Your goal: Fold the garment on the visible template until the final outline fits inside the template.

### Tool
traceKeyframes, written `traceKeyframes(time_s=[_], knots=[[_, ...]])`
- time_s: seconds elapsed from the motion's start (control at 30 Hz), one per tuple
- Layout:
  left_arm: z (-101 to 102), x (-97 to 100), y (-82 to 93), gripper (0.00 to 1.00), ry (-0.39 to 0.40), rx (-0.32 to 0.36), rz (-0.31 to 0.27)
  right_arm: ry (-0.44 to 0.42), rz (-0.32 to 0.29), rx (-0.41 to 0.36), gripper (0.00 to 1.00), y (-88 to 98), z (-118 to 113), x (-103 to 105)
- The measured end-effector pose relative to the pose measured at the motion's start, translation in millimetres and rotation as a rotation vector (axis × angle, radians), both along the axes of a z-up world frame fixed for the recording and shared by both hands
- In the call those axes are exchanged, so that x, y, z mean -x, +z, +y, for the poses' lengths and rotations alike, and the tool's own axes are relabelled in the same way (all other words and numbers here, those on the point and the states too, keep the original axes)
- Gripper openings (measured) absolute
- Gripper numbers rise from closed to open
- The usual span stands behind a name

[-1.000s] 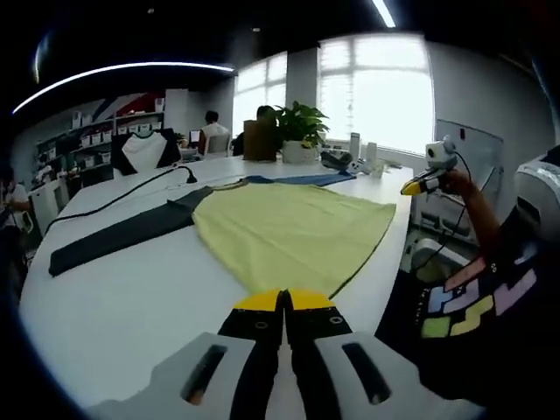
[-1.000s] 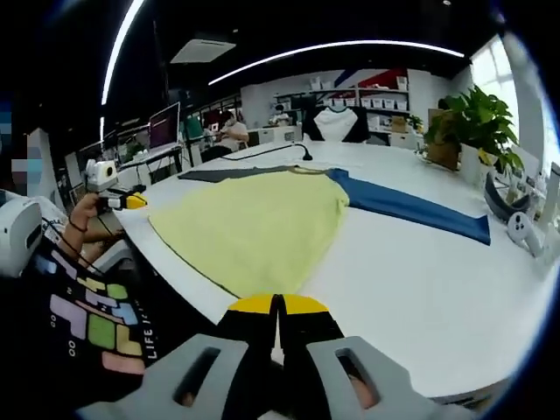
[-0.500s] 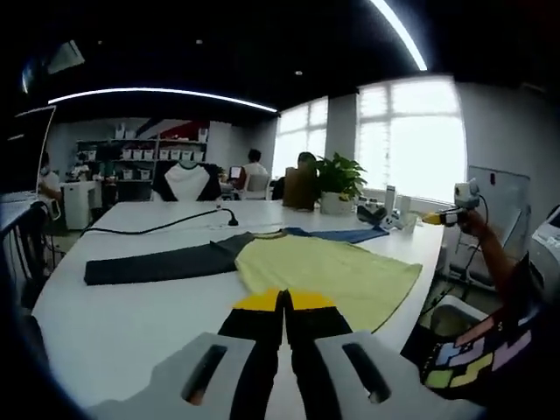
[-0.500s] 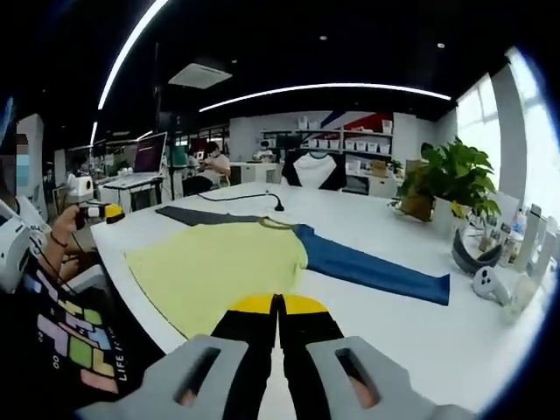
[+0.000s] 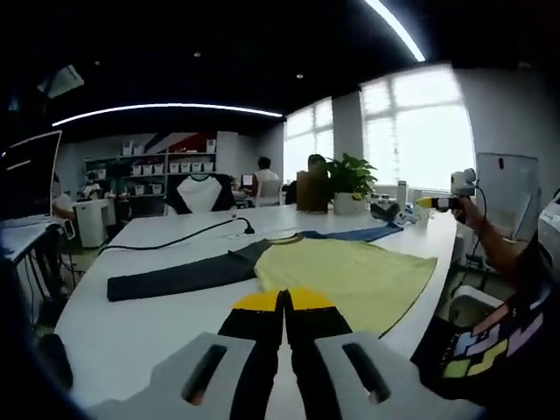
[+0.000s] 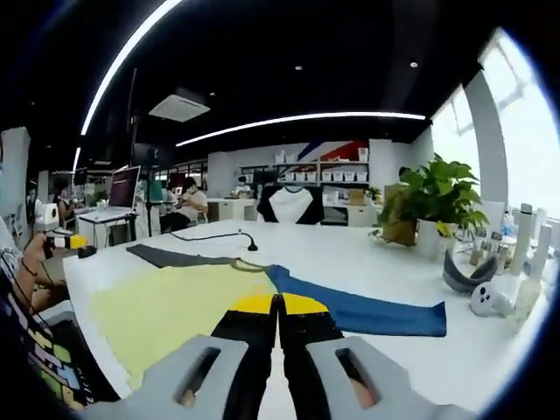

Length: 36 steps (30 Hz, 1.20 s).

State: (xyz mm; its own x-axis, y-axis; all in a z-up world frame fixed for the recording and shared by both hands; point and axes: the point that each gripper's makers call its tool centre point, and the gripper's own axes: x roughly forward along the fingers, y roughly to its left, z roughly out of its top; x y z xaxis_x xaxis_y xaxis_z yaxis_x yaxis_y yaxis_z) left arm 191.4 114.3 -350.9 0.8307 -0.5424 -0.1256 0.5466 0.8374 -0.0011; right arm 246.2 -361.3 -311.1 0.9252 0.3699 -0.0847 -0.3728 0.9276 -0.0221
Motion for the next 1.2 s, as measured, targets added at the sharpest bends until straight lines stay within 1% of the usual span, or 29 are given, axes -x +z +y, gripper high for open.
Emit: traceKeyframes(time_s=[0.07,0.13,0.27,0.33,0.37,0.4,0.43,0.47,0.5,0.53,0.63,0.67,0.7,0.73,0.77,0.8,0.87,0.9,0.93,0.97,1.0,1.03,1.07,1.1,1.13,1.17,1.2], knots=[[0.9,-0.3,0.9,0.01,0.004,-0.003,-0.004,-0.017,-0.031,0.026,0.0,8.7,-5.9,-9.4],[2.4,-0.5,2.9,0.01,0.009,0.005,-0.01,-0.034,-0.029,0.037,0.0,11.1,-12.2,-16.7],[6.6,-0.6,3.7,0.01,0.015,0.022,-0.012,-0.076,-0.021,0.062,0.0,9.6,-32.3,-34.9],[8.7,-0.9,6.3,0.01,0.021,0.031,-0.026,-0.095,-0.014,0.052,0.0,7.8,-41.5,-43.0],[9.4,-1.3,7.3,0.01,0.022,0.034,-0.03,-0.089,-0.023,0.045,0.0,7.3,-44.1,-48.6],[10.5,-2.0,7.8,0.01,0.023,0.039,-0.03,-0.087,-0.019,0.039,0.0,6.6,-45.0,-50.7],[11.5,-3.1,7.7,0.01,0.024,0.041,-0.028,-0.092,-0.003,0.033,0.0,2.9,-48.3,-55.9],[13.1,-4.5,7.2,0.01,0.034,0.047,-0.025,-0.103,-0.001,0.044,0.0,0.8,-51.3,-59.8],[14.1,-4.7,7.1,0.01,0.042,0.05,-0.025,-0.128,-0.002,0.083,0.02,-2.4,-59.3,-66.8],[13.9,-4.2,6.8,0.01,0.043,0.047,-0.026,-0.136,0.001,0.096,0.04,-4.4,-62.7,-71.0],[13.8,-4.0,6.3,0.01,0.043,0.048,-0.024,-0.153,0.011,0.101,0.08,-13.2,-75.9,-88.1],[13.9,-4.2,6.1,0.01,0.045,0.046,-0.024,-0.152,0.006,0.103,0.08,-15.5,-77.8,-92.2],[13.7,-4.4,5.7,0.01,0.046,0.044,-0.024,-0.141,0.006,0.139,0.08,-21.0,-79.7,-98.6],[13.4,-5.0,5.2,0.01,0.048,0.038,-0.026,-0.143,0.022,0.191,0.09,-27.7,-82.8,-102.3],[13.2,-5.5,4.6,0.01,0.049,0.033,-0.025,-0.148,0.04,0.237,0.12,-37.3,-83.7,-106.3],[12.8,-5.7,3.8,0.01,0.051,0.025,-0.024,-0.137,0.047,0.237,0.15,-42.0,-82.9,-111.0],[14.9,-8.0,3.4,0.01,0.073,-0.005,-0.031,-0.131,0.075,0.141,0.26,-51.2,-82.8,-122.3],[15.7,-8.3,3.3,0.01,0.083,-0.021,-0.032,-0.134,0.087,0.124,0.3,-55.3,-84.1,-126.2],[15.7,-8.5,3.7,0.01,0.086,-0.024,-0.038,-0.135,0.089,0.132,0.33,-58.3,-86.1,-131.1],[14.8,-8.8,4.8,0.02,0.083,0.001,-0.034,-0.119,0.094,0.166,0.38,-63.5,-87.7,-137.2],[11.6,-8.1,6.7,0.03,0.07,0.041,-0.023,-0.106,0.099,0.226,0.44,-67.8,-90.7,-140.2],[9.6,-6.8,9.1,0.04,0.052,0.048,-0.033,-0.103,0.069,0.301,0.5,-69.3,-96.7,-147.1],[9.0,-6.0,9.3,0.04,0.045,0.042,-0.038,-0.074,0.023,0.303,0.61,-65.9,-94.7,-152.2],[9.1,-5.8,8.7,0.05,0.045,0.038,-0.035,-0.058,0.01,0.289,0.68,-66.2,-94.7,-155.3],[9.6,-5.7,8.3,0.06,0.046,0.04,-0.031,-0.069,0.021,0.263,0.72,-68.8,-98.6,-158.3],[11.0,-6.3,8.9,0.07,0.048,0.046,-0.027,-0.082,0.034,0.236,0.71,-72.6,-103.2,-162.9],[12.7,-7.1,10.1,0.07,0.053,0.056,-0.029,-0.089,0.058,0.19,0.71,-78.3,-103.9,-167.1]])
